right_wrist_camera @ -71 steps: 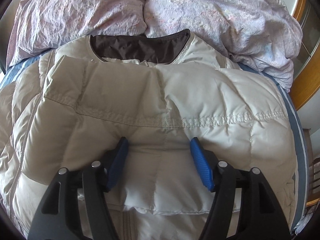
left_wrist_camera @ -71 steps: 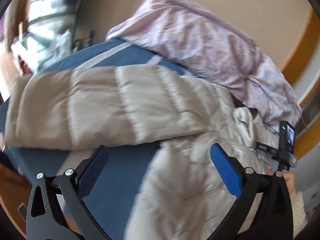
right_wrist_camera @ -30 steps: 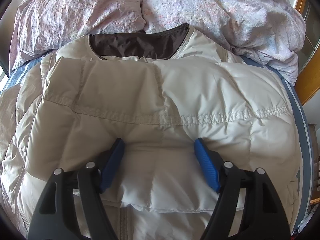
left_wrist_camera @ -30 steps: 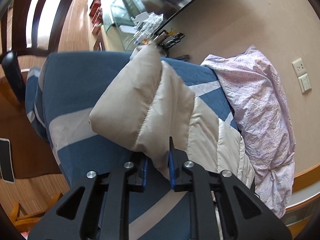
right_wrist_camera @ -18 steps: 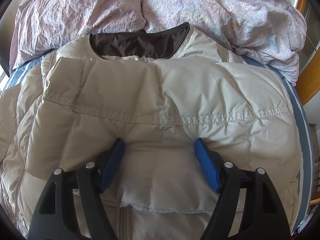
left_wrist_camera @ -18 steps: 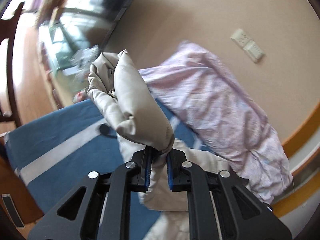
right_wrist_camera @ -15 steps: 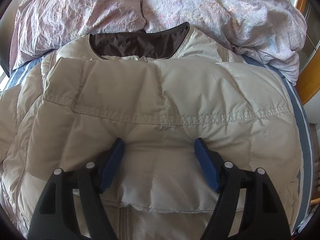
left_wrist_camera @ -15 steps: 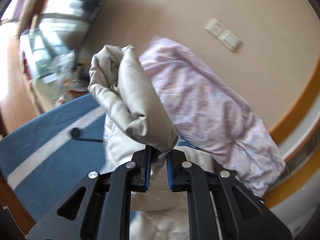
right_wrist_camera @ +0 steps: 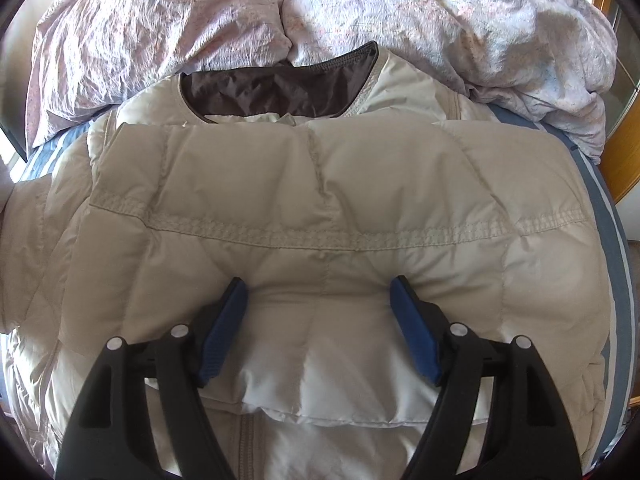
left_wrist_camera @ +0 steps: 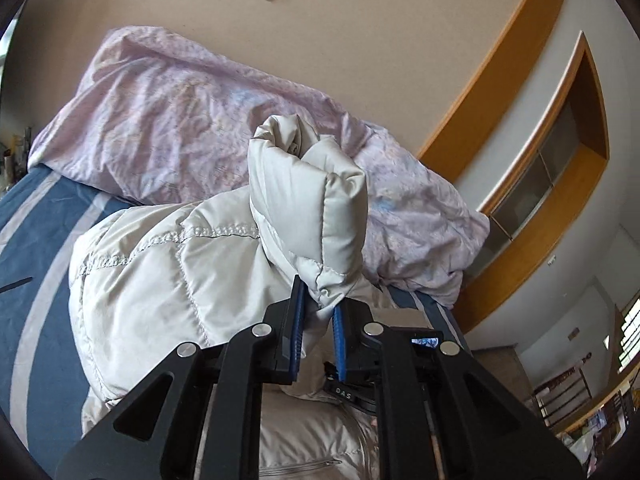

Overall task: Fold large clothes
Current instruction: 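Grasp the other sleeve cuff with the left gripper and lift it, then lay the held sleeve over the jacket body and open the left gripper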

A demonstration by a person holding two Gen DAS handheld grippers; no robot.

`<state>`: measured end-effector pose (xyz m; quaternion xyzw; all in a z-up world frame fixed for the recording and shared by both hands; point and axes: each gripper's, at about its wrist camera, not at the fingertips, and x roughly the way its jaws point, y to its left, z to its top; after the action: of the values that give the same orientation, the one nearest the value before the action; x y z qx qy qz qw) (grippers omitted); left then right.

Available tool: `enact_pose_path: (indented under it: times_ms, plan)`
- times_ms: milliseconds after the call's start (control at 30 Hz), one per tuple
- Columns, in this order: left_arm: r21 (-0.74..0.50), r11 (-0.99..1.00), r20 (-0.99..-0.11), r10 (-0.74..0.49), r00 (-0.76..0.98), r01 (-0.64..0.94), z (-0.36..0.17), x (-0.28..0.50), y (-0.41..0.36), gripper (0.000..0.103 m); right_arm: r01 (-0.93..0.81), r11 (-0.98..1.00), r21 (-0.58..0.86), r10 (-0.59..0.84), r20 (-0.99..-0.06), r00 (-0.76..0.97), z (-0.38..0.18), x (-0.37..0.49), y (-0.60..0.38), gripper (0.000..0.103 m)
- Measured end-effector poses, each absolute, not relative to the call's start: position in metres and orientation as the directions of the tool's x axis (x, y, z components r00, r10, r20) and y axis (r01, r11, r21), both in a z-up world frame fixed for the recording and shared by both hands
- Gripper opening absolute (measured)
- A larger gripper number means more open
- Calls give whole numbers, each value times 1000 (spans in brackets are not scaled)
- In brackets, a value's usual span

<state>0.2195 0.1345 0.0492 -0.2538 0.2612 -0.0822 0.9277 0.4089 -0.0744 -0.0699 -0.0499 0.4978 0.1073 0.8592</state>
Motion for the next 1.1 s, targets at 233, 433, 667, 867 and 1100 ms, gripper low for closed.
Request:
enact_pose_path:
  times_ms: [233,433,667,867,1100]
  plan:
    - [-517,853,-505,-373,778,73,24,250,85,12,-247,963,104,217,-845,489,-64,401,-90,76]
    - [-512,852,-545,-419,726,108,3,262,55,12,-215,966,145,238,-823,516,-55,394,-114,76]
    - [-473,872,-610,-424,669,121,-26,274,21,12,-144,978,149,205,-788,581,-39,389,-149,76]
    - [-460,880,-660,-425,619,113,-48,281,10,20,-64,982,178,179,-771,611,-29,393,-185,75]
    - [-483,857,-633,-483,606,179,-40,267,6,74,-48,967,252,225,-743,630,-16,394,-201,73]
